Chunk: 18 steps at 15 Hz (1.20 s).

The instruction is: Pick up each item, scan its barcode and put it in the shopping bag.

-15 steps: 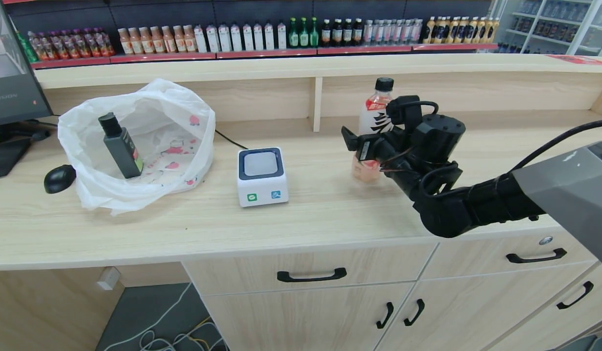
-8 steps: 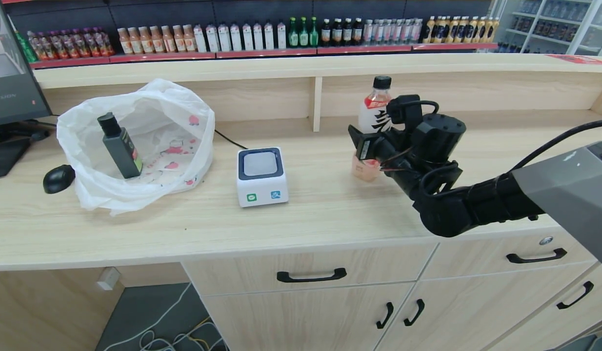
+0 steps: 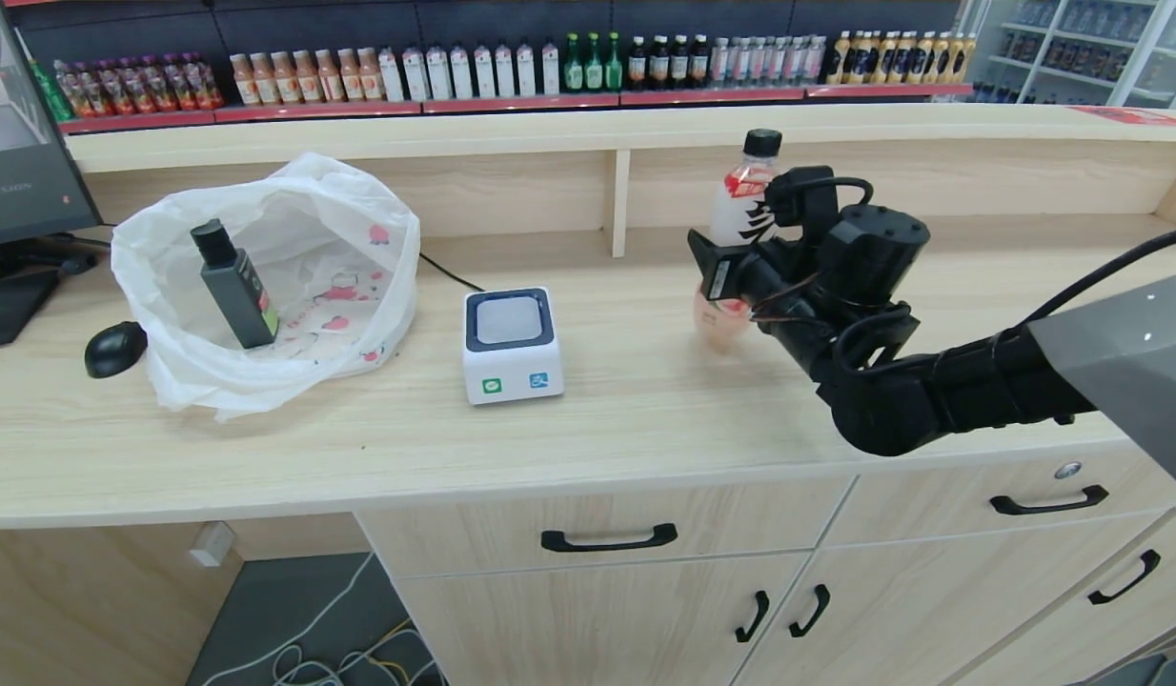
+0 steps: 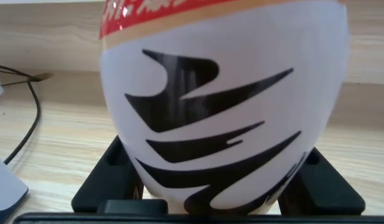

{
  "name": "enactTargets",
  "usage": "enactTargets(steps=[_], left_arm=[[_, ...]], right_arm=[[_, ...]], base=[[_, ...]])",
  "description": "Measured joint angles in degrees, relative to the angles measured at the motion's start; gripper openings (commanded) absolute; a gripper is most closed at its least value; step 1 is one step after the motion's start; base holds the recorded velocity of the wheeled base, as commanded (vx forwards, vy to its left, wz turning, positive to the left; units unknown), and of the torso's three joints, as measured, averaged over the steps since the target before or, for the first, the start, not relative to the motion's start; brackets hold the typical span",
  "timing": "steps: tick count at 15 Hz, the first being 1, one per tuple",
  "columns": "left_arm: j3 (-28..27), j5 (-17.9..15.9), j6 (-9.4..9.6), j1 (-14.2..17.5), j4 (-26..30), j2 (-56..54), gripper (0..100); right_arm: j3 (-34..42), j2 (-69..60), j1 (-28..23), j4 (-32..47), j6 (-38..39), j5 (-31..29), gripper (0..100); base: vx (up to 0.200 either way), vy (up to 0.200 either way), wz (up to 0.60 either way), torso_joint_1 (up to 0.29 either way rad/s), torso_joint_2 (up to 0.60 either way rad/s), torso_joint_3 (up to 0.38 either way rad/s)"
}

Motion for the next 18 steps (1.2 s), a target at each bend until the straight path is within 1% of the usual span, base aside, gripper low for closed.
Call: enactTargets(steps=[4, 7, 10, 15, 18], left_arm=[[0.0, 0.0, 0.0, 0.0, 0.0, 0.0, 100], [0.0, 0.0, 0.0, 0.0, 0.0, 0.0, 100], [0.0, 0.0, -0.02, 0.0, 0.0, 0.0, 100], [0.0, 0.0, 0.0, 0.0, 0.0, 0.0, 100], [0.0, 0.0, 0.0, 0.0, 0.0, 0.0, 100]], right_arm=[[2.4, -4.6, 1.5, 0.2, -1.5, -0.1, 0], [8.4, -10.2, 2.3, 0.2, -3.0, -0.5, 0], [17.8, -17.8, 2.9, 0.0, -4.0, -0.6, 0], [37.1, -33.0, 3.1, -0.2, -3.6, -0.4, 0], [48.4, -41.0, 4.5, -0.2, -1.9, -0.3, 0]], base=[[0.0, 0.0, 0.0, 0.0, 0.0, 0.0], [0.0, 0.0, 0.0, 0.0, 0.0, 0.0], [0.0, 0.0, 0.0, 0.0, 0.0, 0.0], [0.0, 0.0, 0.0, 0.0, 0.0, 0.0], [0.0, 0.0, 0.0, 0.0, 0.0, 0.0]])
